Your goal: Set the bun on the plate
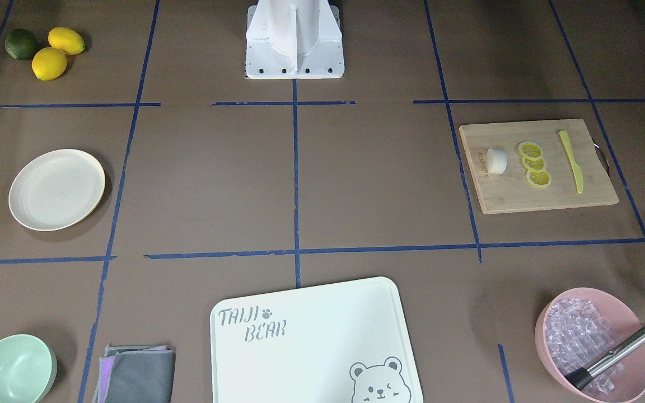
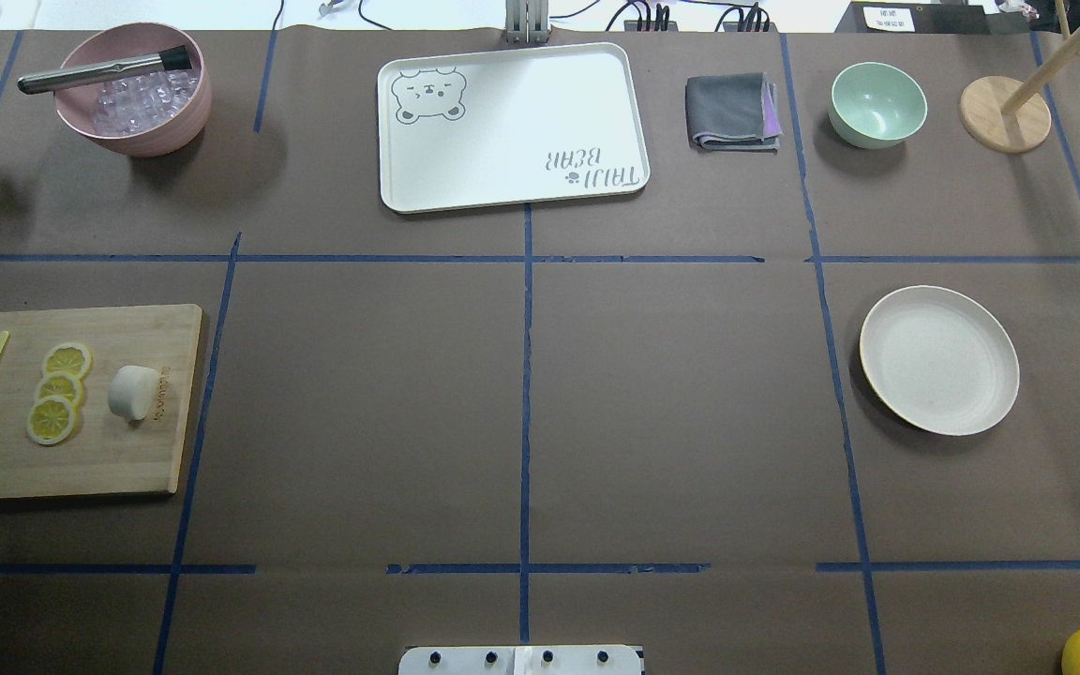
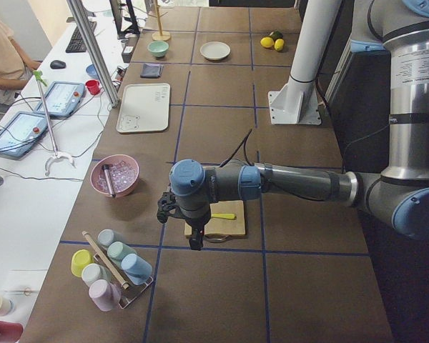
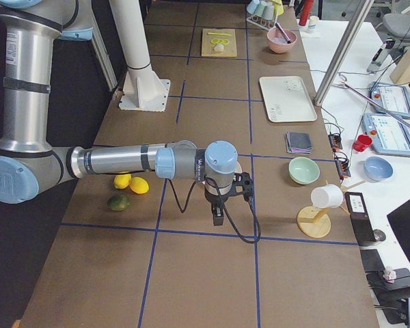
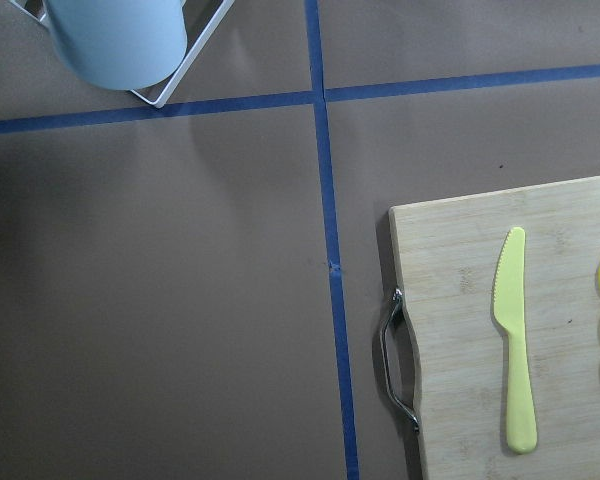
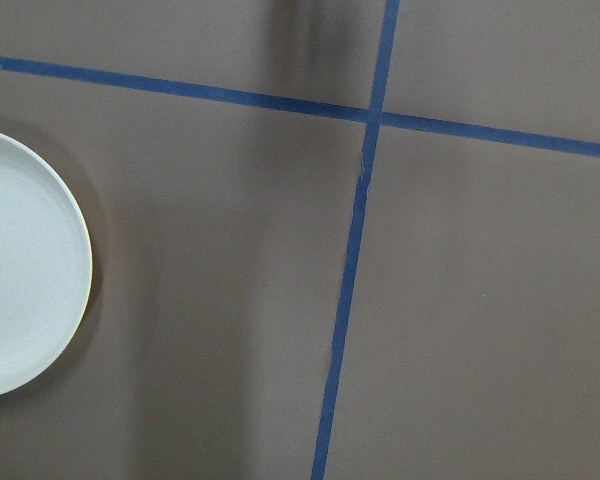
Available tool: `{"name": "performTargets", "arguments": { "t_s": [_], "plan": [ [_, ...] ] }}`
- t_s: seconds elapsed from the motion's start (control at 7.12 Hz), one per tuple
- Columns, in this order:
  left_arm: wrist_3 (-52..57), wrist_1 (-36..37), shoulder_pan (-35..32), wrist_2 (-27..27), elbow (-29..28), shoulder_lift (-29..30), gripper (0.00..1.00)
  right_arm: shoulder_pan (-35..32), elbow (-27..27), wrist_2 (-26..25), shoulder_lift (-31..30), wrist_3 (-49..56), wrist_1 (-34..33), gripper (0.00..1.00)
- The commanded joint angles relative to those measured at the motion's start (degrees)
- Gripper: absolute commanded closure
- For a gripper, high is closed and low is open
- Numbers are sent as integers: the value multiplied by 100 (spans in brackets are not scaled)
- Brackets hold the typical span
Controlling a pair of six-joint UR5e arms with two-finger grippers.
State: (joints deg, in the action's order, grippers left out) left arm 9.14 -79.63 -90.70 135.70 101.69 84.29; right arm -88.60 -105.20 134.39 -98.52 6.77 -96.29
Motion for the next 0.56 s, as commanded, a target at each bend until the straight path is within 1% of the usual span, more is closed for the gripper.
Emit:
{"name": "performTargets", "arguments": {
  "t_s": [0.0,0.14,0.28,0.42],
  "plan": [
    [-9,0,0,9,9,17,0,0,0,9,0,0,-4,0],
    [-9,0,0,18,0,18,0,35,0,17,17,-35,4,0],
    [-9,0,0,18,0,0,0,314,-9,17,105,-357,22,1],
    [-9,0,0,26,-9,0,0,647,69,9,236,-952,579,1]
  ]
}}
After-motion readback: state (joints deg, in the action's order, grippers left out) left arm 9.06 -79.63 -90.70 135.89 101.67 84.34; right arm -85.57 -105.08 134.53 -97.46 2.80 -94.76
